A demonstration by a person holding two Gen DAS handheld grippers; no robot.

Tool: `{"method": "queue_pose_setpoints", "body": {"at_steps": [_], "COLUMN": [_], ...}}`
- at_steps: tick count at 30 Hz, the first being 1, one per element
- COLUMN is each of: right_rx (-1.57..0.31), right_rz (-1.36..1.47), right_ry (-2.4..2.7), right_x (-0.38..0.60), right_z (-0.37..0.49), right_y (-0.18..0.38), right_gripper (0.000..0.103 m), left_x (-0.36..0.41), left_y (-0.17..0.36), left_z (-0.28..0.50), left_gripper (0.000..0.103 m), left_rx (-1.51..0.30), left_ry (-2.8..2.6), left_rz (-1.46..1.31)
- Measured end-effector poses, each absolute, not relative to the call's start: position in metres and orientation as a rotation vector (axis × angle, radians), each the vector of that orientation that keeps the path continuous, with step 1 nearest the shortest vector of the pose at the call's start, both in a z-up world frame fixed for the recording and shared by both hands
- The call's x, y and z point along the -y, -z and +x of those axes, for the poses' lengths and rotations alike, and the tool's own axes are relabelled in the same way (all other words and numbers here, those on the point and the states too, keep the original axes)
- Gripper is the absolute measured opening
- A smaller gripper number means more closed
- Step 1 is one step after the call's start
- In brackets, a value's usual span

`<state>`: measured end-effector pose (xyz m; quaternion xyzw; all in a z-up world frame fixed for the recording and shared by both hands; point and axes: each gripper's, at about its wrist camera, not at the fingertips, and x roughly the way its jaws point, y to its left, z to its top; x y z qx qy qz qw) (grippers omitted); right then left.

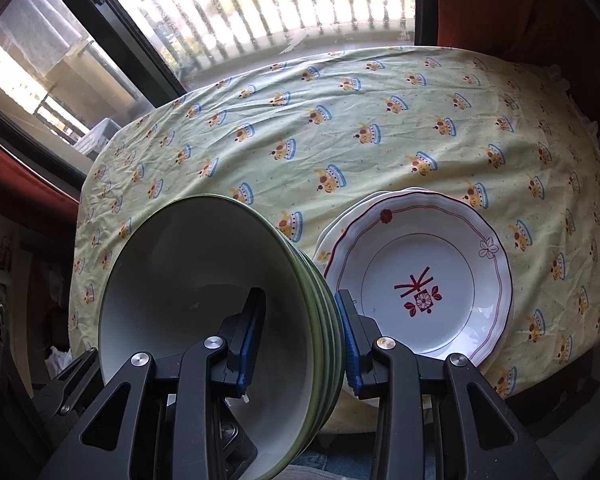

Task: Organize plates and bowls
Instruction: 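Lift the bowl stack with both tools and carry it over the plate stack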

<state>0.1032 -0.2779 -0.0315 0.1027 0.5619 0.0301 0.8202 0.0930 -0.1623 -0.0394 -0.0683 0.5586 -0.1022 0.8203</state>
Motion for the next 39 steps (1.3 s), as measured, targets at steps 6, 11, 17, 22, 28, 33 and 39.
{"method": "queue_pose_setpoints", "body": {"at_steps": [6, 11, 17, 22, 28, 33, 39], "right_rx": [-1.198, -1.196, -1.195, -1.203, -1.215, -1.237, -1.261], "right_rz": [0.209, 0.192, 0.182, 0.165, 0.146, 0.14, 0.139], "right_ry": [-0.066, -0.071, -0.067, -0.072, -0.08, -0.088, -0.1], "right_x": [0.309, 0.333, 0.361, 0.378, 0.39, 0.396, 0.399], "right_z": [0.102, 0.104, 0.108, 0.115, 0.122, 0.128, 0.132], "right_y": [0.033, 0.034, 0.04, 0.046, 0.056, 0.066, 0.077], "right_gripper": [0.039, 0.039, 0.039, 0.039, 0.039, 0.039, 0.039], "left_x": [0.192, 0.216, 0.24, 0.255, 0.266, 0.27, 0.277], "left_y": [0.042, 0.047, 0.054, 0.062, 0.074, 0.083, 0.089], "left_z": [0.091, 0.092, 0.096, 0.1, 0.105, 0.108, 0.113], "left_gripper": [0.061, 0.061, 0.061, 0.061, 0.061, 0.061, 0.061], "left_rx": [-1.186, -1.185, -1.186, -1.192, -1.204, -1.227, -1.227], "left_ry": [0.213, 0.211, 0.211, 0.202, 0.188, 0.174, 0.158], "left_rz": [-0.161, -0.176, -0.19, -0.207, -0.23, -0.235, -0.219]}}
